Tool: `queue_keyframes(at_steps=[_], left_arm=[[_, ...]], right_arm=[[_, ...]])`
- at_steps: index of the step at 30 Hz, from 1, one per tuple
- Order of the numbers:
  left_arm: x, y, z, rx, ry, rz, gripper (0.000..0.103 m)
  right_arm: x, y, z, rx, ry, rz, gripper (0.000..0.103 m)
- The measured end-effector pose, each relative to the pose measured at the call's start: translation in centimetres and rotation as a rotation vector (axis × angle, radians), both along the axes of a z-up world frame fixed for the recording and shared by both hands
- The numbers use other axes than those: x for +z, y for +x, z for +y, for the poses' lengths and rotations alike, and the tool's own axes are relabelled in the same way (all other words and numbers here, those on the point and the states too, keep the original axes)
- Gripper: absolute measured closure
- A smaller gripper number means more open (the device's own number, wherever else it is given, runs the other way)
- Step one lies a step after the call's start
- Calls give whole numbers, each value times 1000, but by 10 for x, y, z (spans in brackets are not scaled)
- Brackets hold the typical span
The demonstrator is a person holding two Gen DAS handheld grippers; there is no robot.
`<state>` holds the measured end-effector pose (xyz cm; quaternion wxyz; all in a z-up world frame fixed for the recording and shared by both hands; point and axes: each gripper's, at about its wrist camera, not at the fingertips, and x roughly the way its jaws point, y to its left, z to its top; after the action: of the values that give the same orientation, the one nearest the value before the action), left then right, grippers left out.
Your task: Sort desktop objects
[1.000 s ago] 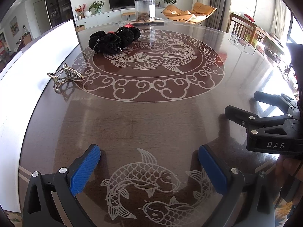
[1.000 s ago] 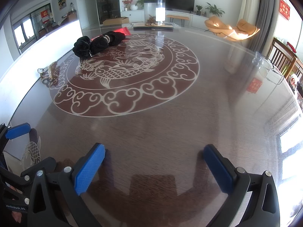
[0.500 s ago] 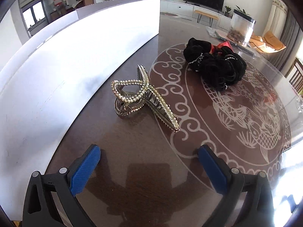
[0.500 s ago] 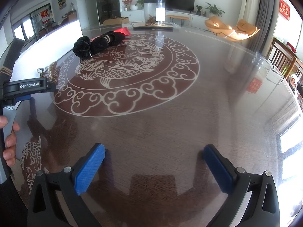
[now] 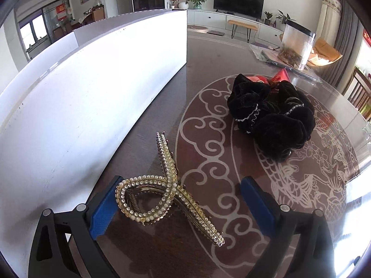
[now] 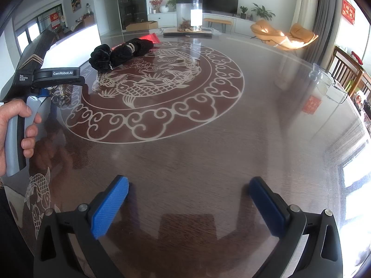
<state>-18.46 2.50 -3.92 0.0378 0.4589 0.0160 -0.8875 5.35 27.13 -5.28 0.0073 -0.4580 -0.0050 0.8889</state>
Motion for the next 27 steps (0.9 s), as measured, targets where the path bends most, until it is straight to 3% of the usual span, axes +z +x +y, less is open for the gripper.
queue_keyframes(at_steps=[2,3,18,27], left_arm=[[3,4,-5,-15,-7,31,46],[5,6,-7,-22,-6,39,48],[7,95,-20,-110,13,58,49],[7,106,-22,-114,13,60,49]], right_arm=[[0,0,0,0,0,0,0],[0,0,0,0,0,0,0],[0,0,0,0,0,0,0],[0,-1,0,0,0,0,0]])
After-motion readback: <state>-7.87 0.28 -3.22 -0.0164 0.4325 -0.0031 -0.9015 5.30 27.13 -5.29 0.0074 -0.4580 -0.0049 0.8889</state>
